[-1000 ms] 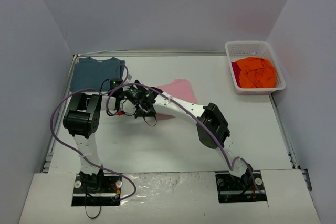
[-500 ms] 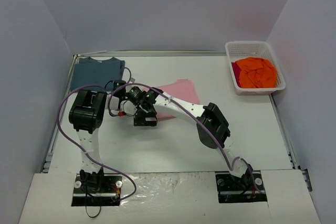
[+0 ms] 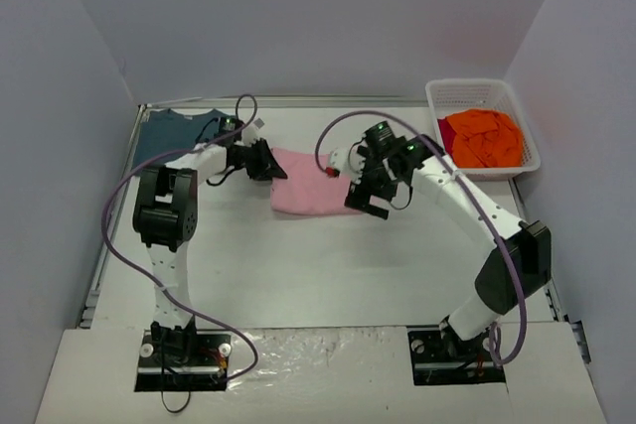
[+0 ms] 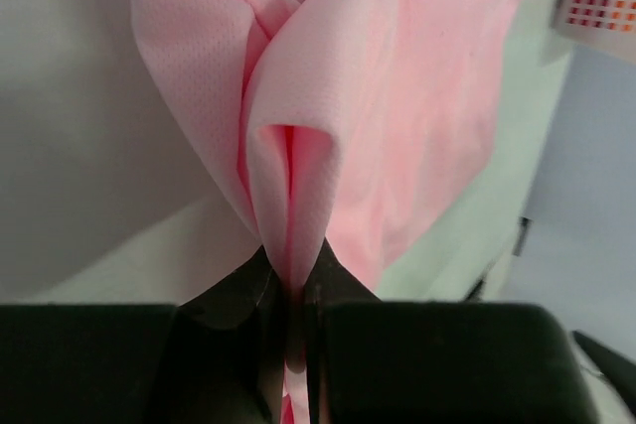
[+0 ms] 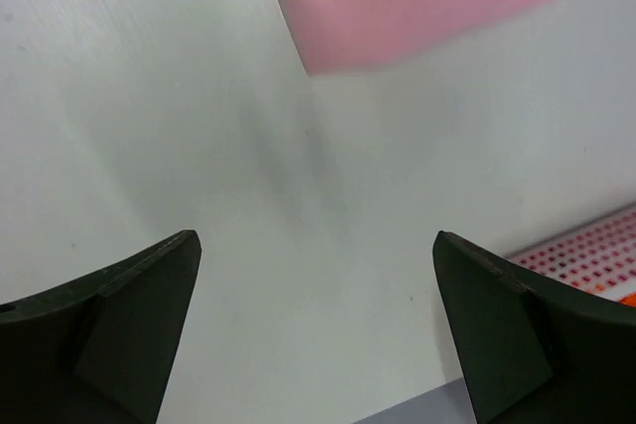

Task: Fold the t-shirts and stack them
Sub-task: Put the neatly folded tshirt into the corner of the board with the left arm

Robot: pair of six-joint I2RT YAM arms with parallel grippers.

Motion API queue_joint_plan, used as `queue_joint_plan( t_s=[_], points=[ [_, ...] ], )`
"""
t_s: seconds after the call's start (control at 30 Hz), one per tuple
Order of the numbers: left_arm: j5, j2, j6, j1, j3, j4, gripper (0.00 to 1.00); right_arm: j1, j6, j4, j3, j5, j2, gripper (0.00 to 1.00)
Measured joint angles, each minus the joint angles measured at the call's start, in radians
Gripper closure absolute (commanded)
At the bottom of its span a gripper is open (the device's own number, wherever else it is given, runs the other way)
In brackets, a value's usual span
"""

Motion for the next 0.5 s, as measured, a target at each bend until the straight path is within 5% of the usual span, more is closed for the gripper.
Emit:
queue_joint_plan(
  t_s=[0.1,0.5],
  points=[
    [-0.093,0.019,0.123,0.003,0.154,-0.19,0.98,-0.125,-0.001,-0.002,-0.043,-0.034,-0.05,0.0],
    [-0.485,0.167,0.437,0.044,0.814,-0.697,0.98,-0.169,-0.021,-0.023,-0.132,-0.213,-0.02,0.0]
  ],
)
